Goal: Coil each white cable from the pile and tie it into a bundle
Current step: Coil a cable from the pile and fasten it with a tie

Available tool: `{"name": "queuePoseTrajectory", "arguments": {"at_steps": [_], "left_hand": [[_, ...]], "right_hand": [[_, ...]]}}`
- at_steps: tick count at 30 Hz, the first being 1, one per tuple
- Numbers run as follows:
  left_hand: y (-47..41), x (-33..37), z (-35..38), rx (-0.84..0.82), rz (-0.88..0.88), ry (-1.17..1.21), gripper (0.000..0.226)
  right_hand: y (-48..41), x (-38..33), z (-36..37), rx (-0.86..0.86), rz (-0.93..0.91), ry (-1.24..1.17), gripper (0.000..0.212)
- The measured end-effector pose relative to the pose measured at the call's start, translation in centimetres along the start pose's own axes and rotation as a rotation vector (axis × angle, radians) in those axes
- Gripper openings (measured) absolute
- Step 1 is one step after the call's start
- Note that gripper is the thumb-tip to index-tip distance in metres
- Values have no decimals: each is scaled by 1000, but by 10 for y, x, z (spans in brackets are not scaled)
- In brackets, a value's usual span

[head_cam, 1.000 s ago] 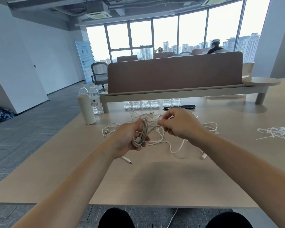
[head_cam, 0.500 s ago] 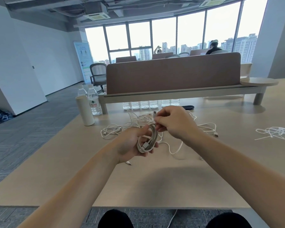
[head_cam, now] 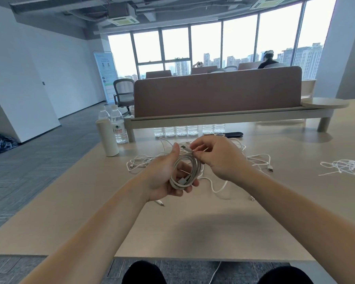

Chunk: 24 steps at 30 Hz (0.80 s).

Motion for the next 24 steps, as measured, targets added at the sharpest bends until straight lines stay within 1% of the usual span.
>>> {"name": "queuePoseTrajectory", "arguments": {"at_steps": [3, 7, 9, 13, 17, 19, 21, 24], "left_hand": [[0, 0, -1, -19, -4, 5, 86], [-1, 1, 2, -43, -21, 46, 97], [-2, 2, 2, -58, -24, 45, 98], [-1, 3, 4, -62, -47, -28, 81], [-4, 1, 5, -13, -69, -74, 66], [-5, 0, 4, -2, -67, -74, 65], [-5, 0, 3, -3, -68, -82, 64], [-5, 0, 3, -15, -58, -101, 65]], "right_hand": [[1, 1, 1, 23, -16, 54, 17], [4, -1, 1, 17, -30, 89, 15], [5, -2, 1, 5, -38, 104, 15], [6, -1, 3, -10, -23, 133, 12], [3, 4, 2, 8, 2, 81, 9], [0, 5, 1, -1, 19, 63, 2], [-2, 9, -1, -45, 42, 35, 9], [-3, 16, 0, -99, 56, -37, 10]]}}
Point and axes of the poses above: each hand's wrist, its own y-axis away from the middle knuckle, its own z-axis out of the palm, x = y × z, the point moved 3 cm from there along -y, towards the middle knuckle, and after that the axes turned 14 degrees about -x, right-handed, at the moved point
